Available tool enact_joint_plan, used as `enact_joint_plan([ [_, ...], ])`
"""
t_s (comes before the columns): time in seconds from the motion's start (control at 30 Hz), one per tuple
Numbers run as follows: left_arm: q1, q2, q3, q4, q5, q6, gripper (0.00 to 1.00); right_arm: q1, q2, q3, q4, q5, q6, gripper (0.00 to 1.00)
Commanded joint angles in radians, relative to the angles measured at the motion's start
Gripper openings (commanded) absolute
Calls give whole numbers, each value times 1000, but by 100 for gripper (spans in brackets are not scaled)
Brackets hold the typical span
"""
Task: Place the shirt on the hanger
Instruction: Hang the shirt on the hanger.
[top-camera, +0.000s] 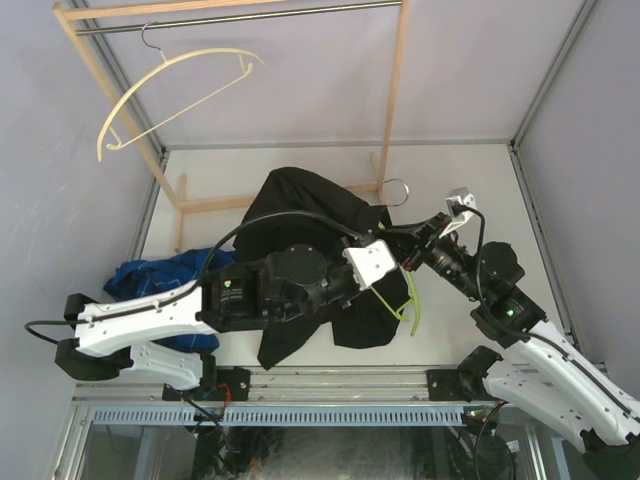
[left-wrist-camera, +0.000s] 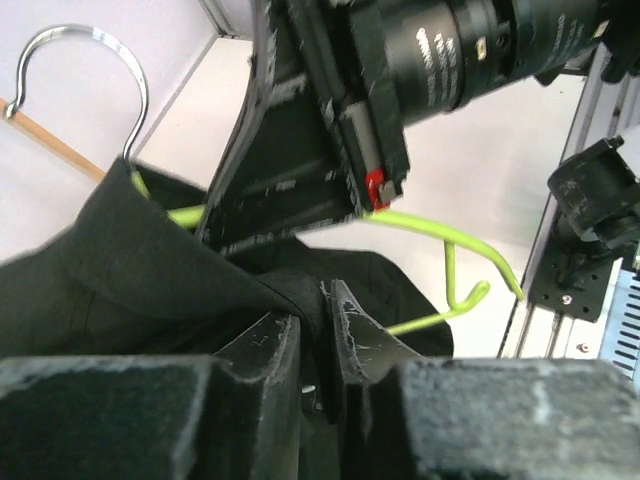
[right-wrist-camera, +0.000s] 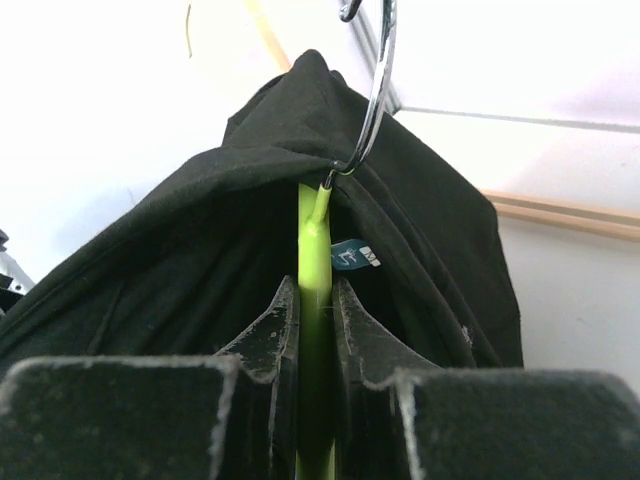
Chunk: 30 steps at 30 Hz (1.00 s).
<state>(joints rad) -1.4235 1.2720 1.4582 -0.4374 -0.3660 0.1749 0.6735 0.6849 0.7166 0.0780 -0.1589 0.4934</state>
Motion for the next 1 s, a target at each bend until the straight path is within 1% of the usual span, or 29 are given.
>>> enact_joint_plan([
  [0.0,-13,-128,-44,51,-4,-43,22,-35,-86,0,54,53,-25,0],
  [0.03,0,-168,-61,49,-20,-57,30,-41,-105,-4,42,46,-31,0],
  [0.1,37,-229,-93,42,-35,-86,51,-51,-142,-12,25,41,-41,0],
  [0.17,81,-295,-131,41,-54,-105,67,-57,-179,-17,8,37,-50,0],
  [0.23,119,-372,-166,39,-67,-112,78,-62,-213,-16,-12,36,-54,0],
  [0.3,165,-443,-193,31,-87,-114,84,-69,-247,-16,-31,26,-62,0],
  [0.4,262,-527,-202,-6,-93,-121,88,-74,-295,-13,-60,-11,-79,0],
  [0.5,332,-567,-199,-50,-88,-71,87,-75,-332,5,-98,-73,-96,0],
  [0.6,347,-586,-215,-60,-72,32,87,-76,-356,33,-129,-140,-110,0],
  [0.67,348,-591,-218,-69,-1,83,87,-75,-361,63,-170,-174,-122,0],
  [0.73,346,-593,-216,-68,114,102,89,-75,-363,99,-224,-155,-123,0],
  [0.8,345,-594,-242,-30,171,113,90,-75,-366,129,-270,-112,-111,0],
  [0.97,332,-561,-282,58,219,176,92,-75,-354,164,-319,-77,-79,0],
])
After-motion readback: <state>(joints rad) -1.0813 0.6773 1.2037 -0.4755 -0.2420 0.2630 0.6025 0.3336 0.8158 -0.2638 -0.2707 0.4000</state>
